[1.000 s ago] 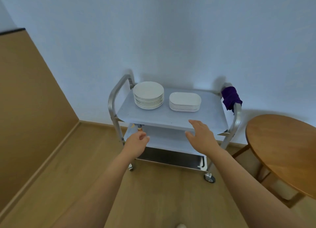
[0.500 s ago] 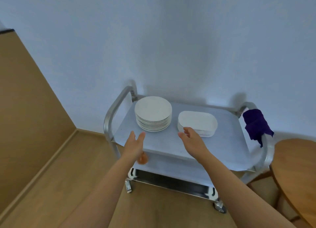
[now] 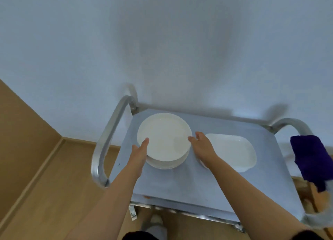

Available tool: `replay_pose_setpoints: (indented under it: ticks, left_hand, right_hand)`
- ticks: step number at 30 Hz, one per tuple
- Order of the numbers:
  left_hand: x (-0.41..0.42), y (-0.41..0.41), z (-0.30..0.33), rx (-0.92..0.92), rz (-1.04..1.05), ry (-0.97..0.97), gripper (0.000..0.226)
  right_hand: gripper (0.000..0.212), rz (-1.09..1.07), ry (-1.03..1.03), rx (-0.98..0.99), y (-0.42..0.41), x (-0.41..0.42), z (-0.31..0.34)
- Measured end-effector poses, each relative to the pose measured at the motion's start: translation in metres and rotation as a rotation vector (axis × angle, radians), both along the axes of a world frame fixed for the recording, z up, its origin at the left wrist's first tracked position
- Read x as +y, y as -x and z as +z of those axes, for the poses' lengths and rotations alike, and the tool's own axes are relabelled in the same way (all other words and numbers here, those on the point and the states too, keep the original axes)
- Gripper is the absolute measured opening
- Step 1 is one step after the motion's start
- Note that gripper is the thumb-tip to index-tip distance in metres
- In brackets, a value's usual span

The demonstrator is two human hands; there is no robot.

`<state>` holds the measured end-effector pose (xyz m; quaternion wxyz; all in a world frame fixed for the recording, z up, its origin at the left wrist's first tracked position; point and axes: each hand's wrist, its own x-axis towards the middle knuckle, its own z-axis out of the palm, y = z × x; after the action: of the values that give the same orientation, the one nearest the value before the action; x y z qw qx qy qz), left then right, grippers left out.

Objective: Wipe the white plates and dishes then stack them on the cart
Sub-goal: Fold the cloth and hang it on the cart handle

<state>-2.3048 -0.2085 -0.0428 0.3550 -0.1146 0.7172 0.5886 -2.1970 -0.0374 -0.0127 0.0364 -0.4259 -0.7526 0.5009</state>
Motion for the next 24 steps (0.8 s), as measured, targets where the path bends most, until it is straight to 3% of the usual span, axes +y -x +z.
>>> replay_pose_setpoints:
  ticks: [7,13,17,24]
  left_hand:
    - [0.019,0.046,-0.023,-0.18,0.138,-0.071,0.079]
    - [0.026,0.048,-0.03,-0.195,0.21,-0.221,0.044]
    - [0.029,0.047,-0.031,-0.106,0.2,-0.118,0.033]
    - [0.033,0.048,-0.038,0.005,0.186,0.083,0.049]
  right_hand:
    - [0.056,-0.046,0.183,-0.138,0.056,0.044,-0.023]
    - [0.037,0.046,0.465,-0.21,0.066,0.058,-0.031]
    - [0.029,0.101,0.499,-0.207,0.066,0.063,-0.036]
    - [0.021,0.011,0.566,-0.175,0.066,0.062,-0.04]
